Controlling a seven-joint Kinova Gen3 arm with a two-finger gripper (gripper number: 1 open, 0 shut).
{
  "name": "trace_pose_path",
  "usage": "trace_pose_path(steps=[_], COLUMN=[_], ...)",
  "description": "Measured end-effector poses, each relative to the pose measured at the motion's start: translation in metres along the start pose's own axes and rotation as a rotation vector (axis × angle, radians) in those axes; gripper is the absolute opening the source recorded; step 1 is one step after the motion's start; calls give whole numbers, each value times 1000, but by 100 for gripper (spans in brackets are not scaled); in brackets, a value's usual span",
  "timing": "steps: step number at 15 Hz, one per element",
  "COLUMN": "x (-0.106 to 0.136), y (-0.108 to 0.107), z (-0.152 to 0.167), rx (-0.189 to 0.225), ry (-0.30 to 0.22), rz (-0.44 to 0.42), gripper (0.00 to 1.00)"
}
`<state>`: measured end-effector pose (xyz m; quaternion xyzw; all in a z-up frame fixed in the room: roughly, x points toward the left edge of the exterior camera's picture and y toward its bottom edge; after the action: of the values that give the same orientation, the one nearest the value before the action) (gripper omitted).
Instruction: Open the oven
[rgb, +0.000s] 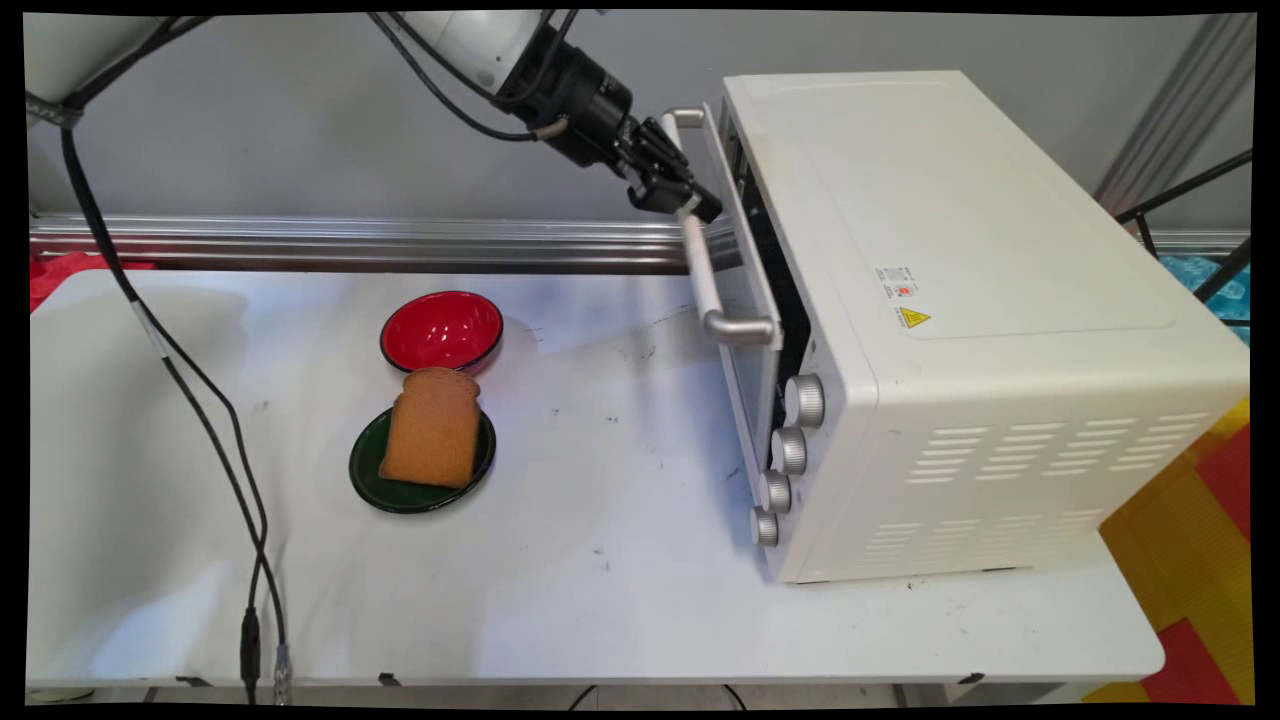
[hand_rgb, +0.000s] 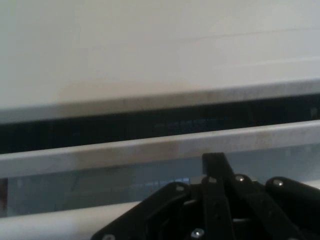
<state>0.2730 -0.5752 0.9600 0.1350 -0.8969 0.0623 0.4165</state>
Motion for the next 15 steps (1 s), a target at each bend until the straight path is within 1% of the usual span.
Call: trace_pose_path(steps=[7, 12, 15], x=[-19, -44, -59], y=[9, 18, 23], z=[-17, -30, -34], rx=[8, 11, 14], ry=[-87, -148, -171], rz=[-21, -52, -67], gripper=[0, 0, 0])
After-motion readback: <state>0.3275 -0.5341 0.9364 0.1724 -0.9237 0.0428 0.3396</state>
